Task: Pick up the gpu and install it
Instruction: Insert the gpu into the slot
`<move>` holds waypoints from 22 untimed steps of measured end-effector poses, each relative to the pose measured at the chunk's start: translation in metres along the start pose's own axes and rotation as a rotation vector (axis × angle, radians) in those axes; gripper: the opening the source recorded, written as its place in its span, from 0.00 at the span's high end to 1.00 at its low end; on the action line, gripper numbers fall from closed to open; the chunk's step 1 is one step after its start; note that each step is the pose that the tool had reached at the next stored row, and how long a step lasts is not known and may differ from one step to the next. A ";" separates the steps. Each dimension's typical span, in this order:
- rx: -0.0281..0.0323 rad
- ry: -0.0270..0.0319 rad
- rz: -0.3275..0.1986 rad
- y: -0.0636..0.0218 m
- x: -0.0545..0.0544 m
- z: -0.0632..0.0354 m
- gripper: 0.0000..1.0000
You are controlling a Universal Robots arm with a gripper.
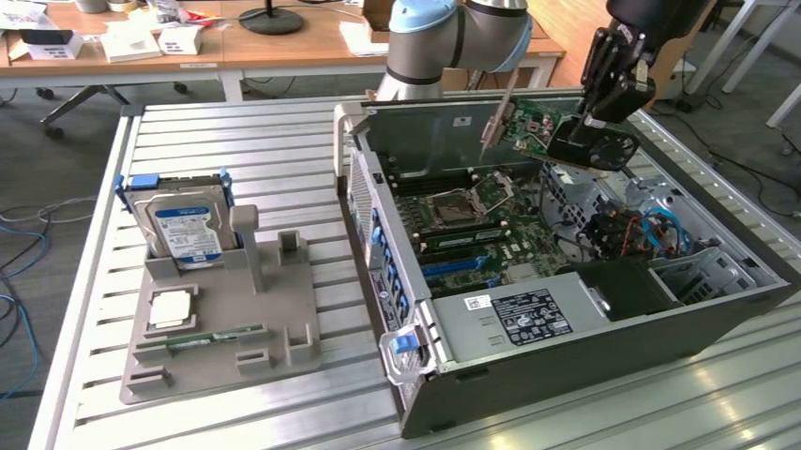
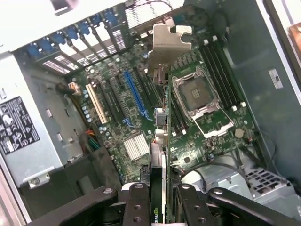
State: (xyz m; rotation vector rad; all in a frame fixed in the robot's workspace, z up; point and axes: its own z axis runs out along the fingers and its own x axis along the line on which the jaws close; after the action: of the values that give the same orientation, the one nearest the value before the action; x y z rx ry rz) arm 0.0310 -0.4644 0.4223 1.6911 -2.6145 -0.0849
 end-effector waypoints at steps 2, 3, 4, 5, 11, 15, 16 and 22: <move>-0.0003 0.0022 -0.037 0.0000 0.000 0.0002 0.74; -0.0004 0.0033 -0.055 0.0000 0.000 0.0003 0.74; -0.0005 0.0044 -0.073 0.0000 0.000 0.0003 0.74; -0.0006 0.0055 -0.091 0.0000 0.000 0.0004 0.74; -0.0014 0.0121 -0.200 -0.0001 0.000 0.0010 0.74; -0.0020 0.0164 -0.273 -0.0001 0.000 0.0014 0.74; -0.0021 0.0176 -0.291 -0.0001 0.000 0.0015 0.74; -0.0029 0.0241 -0.400 -0.0002 0.000 0.0019 0.74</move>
State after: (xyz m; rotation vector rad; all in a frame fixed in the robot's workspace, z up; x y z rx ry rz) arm 0.0310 -0.4644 0.4204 2.1705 -2.2185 -0.0747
